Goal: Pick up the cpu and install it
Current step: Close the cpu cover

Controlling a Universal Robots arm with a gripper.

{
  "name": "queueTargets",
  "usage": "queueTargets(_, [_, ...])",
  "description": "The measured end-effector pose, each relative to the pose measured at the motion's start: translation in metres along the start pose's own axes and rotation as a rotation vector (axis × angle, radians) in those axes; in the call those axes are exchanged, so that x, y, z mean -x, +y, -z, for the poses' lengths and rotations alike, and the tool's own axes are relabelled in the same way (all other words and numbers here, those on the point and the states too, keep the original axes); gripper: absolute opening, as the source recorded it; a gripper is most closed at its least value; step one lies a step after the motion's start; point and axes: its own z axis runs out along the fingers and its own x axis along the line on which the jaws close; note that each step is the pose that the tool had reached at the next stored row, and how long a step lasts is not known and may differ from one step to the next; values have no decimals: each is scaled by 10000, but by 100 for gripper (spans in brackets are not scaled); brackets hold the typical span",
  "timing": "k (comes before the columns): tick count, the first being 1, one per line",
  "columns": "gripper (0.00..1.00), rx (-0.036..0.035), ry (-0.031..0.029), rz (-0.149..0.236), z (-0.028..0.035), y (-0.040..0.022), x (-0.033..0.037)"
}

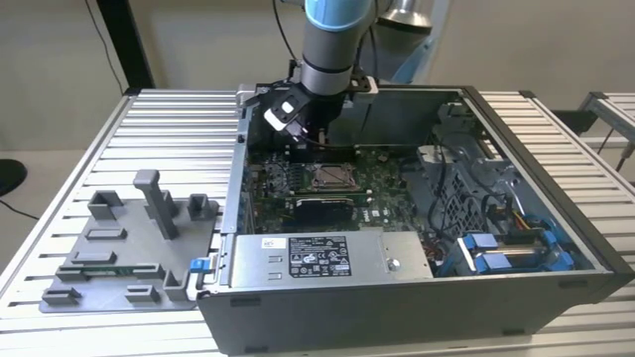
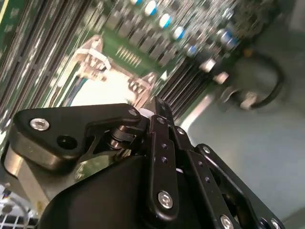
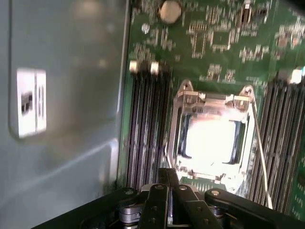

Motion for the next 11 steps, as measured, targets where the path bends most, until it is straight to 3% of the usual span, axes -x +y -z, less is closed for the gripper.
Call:
queueTargets(3, [0, -2, -3, -1, -20, -103, -36])
queueTargets(6, [0, 46, -6, 9, -38, -104, -37])
queueTargets(11, [0, 198, -21, 41, -46, -104, -36])
